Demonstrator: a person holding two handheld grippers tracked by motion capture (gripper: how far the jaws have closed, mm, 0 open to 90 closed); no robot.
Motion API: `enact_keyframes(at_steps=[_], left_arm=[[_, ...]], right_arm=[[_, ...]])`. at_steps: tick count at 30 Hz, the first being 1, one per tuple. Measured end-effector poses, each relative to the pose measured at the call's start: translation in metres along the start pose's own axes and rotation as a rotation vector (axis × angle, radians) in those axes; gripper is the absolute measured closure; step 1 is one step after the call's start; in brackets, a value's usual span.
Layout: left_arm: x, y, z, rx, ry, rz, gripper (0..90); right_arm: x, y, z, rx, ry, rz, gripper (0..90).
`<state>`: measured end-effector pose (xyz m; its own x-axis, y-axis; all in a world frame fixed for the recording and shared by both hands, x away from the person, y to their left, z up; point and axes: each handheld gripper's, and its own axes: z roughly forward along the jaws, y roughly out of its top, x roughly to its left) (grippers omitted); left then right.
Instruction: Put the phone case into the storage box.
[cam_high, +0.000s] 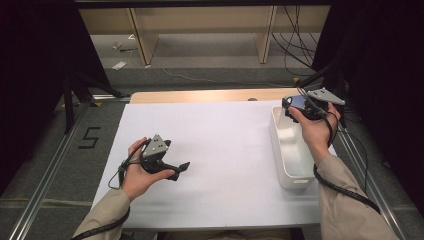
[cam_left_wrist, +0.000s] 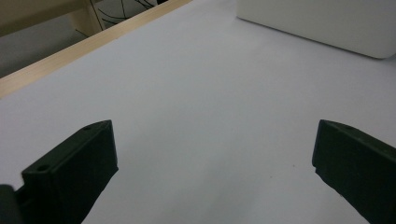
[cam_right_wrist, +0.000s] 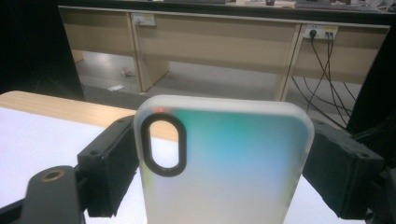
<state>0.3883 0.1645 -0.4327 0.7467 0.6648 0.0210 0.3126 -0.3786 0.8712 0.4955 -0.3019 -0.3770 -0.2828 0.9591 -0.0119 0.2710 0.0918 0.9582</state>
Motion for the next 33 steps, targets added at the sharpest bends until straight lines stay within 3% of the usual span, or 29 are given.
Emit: enact_keyframes(at_steps=[33], left_arm=[[0.0,0.0002,0.0,-0.002,0.0,0.0,0.0]], right_arm=[[-0.0026,-0.0005,0.0082,0.008,-0.01,-0.004,18.1]])
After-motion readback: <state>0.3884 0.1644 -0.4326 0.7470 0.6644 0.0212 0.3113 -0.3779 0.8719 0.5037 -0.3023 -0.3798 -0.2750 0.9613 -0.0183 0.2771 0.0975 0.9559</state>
